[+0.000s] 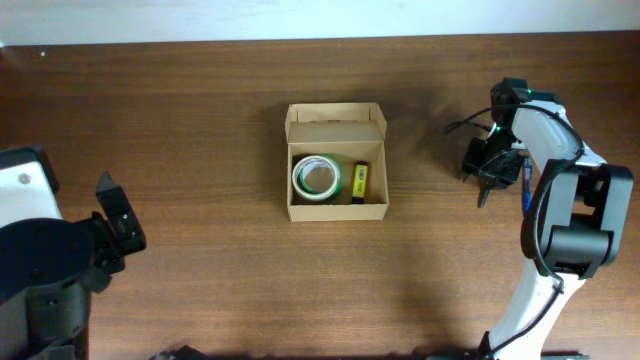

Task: Pack container
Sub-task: 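Lower the right gripper onto the grey marker and grasp it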

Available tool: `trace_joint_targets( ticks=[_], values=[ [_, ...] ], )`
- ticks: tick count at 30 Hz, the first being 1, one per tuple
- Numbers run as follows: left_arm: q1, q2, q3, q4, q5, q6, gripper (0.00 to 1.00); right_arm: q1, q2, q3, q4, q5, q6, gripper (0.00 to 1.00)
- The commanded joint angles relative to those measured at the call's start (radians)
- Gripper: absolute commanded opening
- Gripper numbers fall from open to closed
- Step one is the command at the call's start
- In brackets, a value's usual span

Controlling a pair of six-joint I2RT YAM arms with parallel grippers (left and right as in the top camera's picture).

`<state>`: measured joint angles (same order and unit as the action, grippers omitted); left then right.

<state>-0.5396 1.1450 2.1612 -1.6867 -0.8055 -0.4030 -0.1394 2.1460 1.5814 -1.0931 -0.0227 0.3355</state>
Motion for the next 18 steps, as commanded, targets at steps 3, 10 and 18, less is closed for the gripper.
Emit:
trace_joint_targets(
  ticks=[3, 10, 18],
  values=[
    [0.006, -0.002, -0.005, 0.000, -0.029, 0.016, 0.99, -0.004, 0.022, 0.021, -0.007, 0.017, -0.006, 0.49],
    [0.006, -0.002, -0.005, 0.000, -0.030, 0.016, 0.99, -0.008, 0.017, 0.102, -0.048, 0.036, -0.008, 0.50],
    [0.006, -0.002, -0.005, 0.000, -0.030, 0.016, 0.99, -0.008, 0.017, 0.124, -0.053, 0.068, -0.014, 0.50]
  ],
)
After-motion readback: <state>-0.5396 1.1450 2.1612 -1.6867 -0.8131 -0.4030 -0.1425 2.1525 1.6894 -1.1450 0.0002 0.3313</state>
